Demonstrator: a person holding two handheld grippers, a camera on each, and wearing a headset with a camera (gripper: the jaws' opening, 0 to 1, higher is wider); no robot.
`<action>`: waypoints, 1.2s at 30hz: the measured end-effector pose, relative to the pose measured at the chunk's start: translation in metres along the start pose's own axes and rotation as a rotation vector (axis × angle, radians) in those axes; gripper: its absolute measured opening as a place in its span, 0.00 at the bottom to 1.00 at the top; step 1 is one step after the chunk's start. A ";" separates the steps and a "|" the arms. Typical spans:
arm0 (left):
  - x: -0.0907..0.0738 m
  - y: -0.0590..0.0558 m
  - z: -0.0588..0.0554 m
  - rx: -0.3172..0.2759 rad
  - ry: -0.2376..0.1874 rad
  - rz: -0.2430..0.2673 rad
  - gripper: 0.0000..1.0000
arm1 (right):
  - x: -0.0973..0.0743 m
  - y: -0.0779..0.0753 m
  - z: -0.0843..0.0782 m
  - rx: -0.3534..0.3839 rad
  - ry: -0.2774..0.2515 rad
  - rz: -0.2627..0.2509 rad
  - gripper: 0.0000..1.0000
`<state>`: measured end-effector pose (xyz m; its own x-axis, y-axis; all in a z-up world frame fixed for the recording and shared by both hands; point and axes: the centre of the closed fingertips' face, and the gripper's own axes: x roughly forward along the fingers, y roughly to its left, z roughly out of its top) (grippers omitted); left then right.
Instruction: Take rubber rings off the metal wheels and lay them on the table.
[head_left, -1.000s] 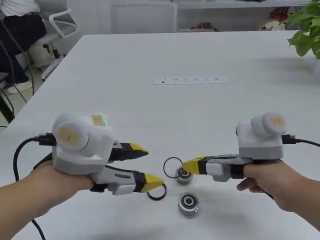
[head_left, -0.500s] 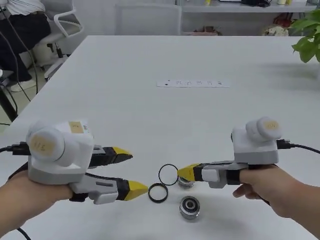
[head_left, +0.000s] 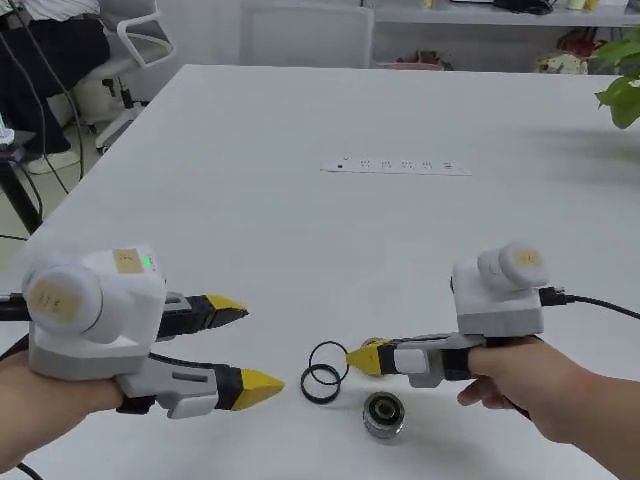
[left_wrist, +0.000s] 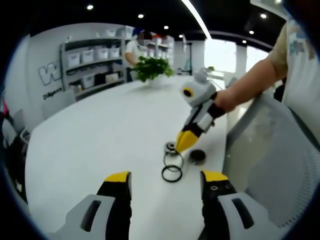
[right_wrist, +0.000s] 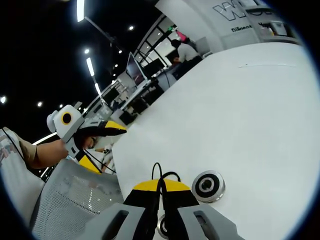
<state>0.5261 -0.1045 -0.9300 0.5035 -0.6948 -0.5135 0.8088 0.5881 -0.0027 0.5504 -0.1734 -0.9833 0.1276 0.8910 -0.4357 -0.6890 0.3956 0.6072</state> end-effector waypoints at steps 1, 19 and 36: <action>0.000 0.000 0.000 0.000 0.000 0.001 0.57 | 0.001 0.000 -0.001 0.001 0.004 0.002 0.00; -0.003 0.007 -0.006 -0.013 0.006 0.013 0.57 | 0.013 -0.008 -0.014 0.037 0.054 -0.003 0.00; -0.001 0.008 -0.011 -0.027 0.012 0.014 0.56 | 0.016 -0.007 -0.016 0.051 0.052 0.009 0.00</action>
<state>0.5283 -0.0944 -0.9390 0.5105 -0.6817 -0.5241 0.7932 0.6087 -0.0190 0.5455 -0.1655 -1.0048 0.0833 0.8823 -0.4633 -0.6527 0.3996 0.6436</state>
